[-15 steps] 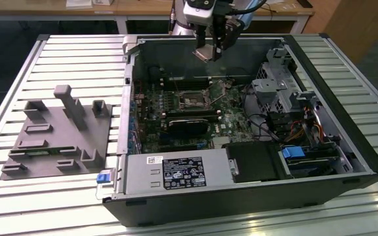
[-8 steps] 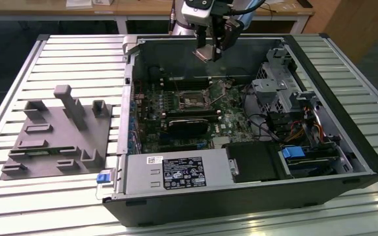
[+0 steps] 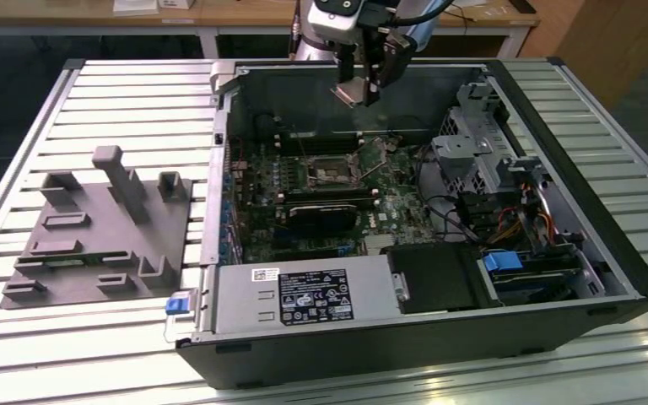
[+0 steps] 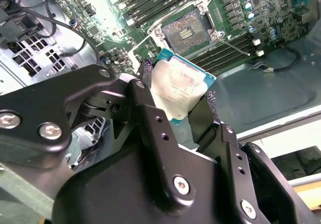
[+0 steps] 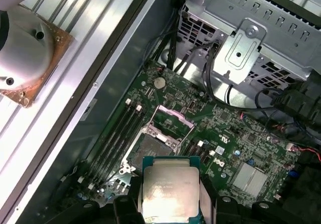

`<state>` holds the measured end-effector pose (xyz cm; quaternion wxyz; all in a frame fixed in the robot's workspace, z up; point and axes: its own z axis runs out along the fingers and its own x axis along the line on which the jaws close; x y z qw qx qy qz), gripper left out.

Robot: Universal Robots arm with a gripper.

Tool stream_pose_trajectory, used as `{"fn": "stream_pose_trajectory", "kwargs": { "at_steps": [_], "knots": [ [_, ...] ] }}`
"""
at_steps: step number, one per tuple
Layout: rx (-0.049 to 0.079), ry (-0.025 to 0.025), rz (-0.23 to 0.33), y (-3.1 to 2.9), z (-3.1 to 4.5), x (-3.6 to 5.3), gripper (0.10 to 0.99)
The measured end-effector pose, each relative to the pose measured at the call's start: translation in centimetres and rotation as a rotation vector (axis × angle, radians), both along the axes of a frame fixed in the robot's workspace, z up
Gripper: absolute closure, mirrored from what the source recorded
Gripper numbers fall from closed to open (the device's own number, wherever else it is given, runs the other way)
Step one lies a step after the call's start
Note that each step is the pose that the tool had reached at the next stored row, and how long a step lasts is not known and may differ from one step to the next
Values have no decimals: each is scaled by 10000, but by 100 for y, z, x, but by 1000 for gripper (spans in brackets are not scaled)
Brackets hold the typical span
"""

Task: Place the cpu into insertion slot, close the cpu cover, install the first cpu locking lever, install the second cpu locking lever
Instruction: 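Place the cpu into insertion slot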

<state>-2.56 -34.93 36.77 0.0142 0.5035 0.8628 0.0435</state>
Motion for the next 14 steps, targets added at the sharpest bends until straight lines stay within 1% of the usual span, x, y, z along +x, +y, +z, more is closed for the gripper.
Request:
{"fn": "stream_pose_trajectory", "kwargs": {
  "at_steps": [14],
  "knots": [
    [0, 0, -708, 0, -8, 0, 549]
  ]
}}
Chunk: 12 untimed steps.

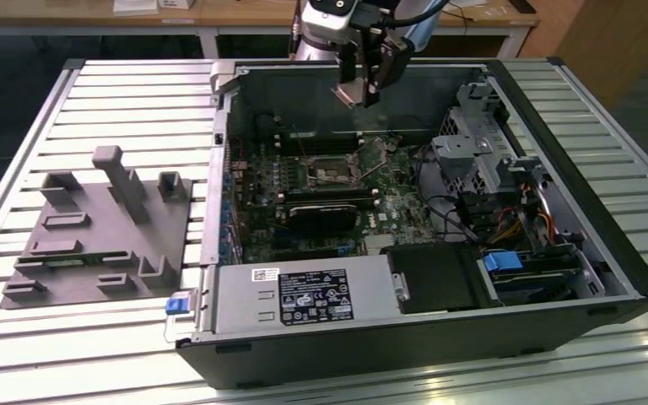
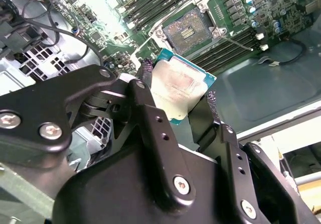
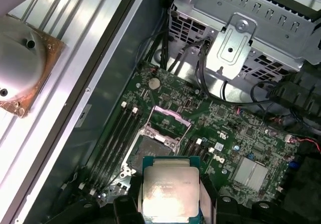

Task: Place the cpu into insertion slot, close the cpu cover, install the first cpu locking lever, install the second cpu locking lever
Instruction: 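Place the cpu into insertion slot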

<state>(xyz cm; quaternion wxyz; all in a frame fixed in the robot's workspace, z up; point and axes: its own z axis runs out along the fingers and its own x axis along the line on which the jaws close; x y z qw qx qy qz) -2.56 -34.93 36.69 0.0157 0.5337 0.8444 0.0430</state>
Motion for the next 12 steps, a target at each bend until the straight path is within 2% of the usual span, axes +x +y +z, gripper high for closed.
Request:
{"fn": "stream_pose_trajectory", "kwargs": {
  "at_steps": [12],
  "knots": [
    [0, 0, -690, 0, -8, 0, 549]
  ]
}}
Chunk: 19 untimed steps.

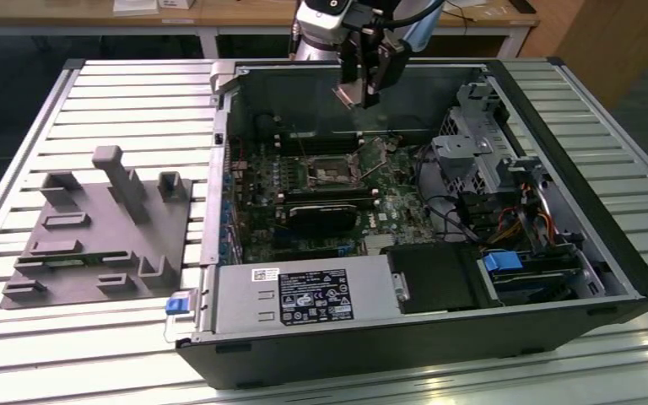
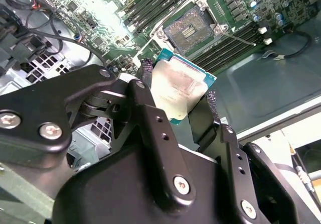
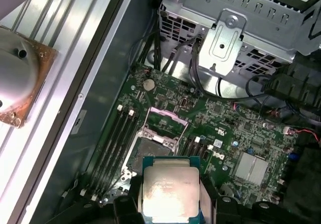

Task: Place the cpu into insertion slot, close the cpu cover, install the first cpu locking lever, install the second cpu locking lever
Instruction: 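Place the cpu into insertion slot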

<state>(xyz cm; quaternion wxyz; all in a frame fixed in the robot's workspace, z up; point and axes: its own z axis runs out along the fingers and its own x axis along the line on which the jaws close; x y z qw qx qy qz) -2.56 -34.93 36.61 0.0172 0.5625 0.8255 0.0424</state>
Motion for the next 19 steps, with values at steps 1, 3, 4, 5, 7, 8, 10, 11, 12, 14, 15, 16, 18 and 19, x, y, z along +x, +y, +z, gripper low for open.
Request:
{"fn": "stream_pose_trajectory", "kwargs": {
  "at_steps": [1, 3, 4, 5, 7, 8, 10, 11, 12, 14, 15, 16, 18, 19],
  "knots": [
    [0, 0, -61, 0, -1, 0, 549],
    [1, 0, -191, 0, -3, 0, 549],
    [0, 0, -262, 0, -4, 0, 549],
    [0, 0, -331, 0, -5, 0, 549],
    [0, 0, -480, 0, -8, 0, 549],
    [0, 0, -548, 0, -8, 0, 549],
    [0, 0, -693, 0, -10, 0, 549],
    [0, 0, -771, 0, -11, 0, 549],
    [1, 0, -849, 0, -12, 0, 549],
    [-2, -1, -1061, 0, -17, -2, 549],
    [-5, 0, -1179, 0, -21, -4, 549],
    [-8, 0, -1294, 0, -27, -6, 549],
    [-12, 0, -1550, 1, -43, -11, 549],
    [-15, 0, -1679, 2, -53, -12, 549]
  ]
}}
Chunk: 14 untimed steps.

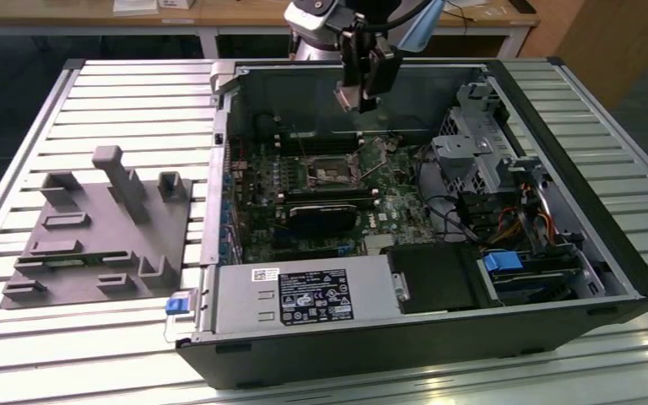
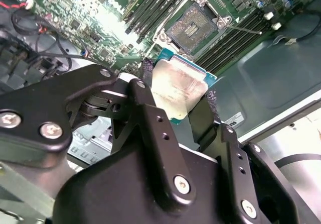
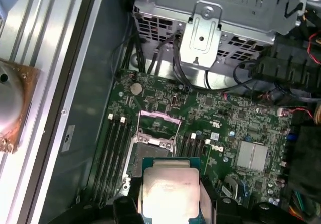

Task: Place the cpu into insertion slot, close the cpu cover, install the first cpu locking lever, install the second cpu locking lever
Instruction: 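Place the cpu into insertion slot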

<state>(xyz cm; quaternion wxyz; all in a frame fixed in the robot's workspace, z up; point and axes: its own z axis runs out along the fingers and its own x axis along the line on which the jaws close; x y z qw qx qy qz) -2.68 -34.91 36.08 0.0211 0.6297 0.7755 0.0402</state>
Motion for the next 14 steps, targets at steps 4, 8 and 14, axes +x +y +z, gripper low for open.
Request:
{"fn": "stream_pose_trajectory", "kwargs": {
  "at_steps": [4, 8, 14],
  "knots": [
    [-8, -1, -544, 5, -36, -1, 549],
    [-21, -1, -1109, 11, -75, -2, 549],
    [-33, 1, -1483, 33, -137, -37, 549]
  ]
}}
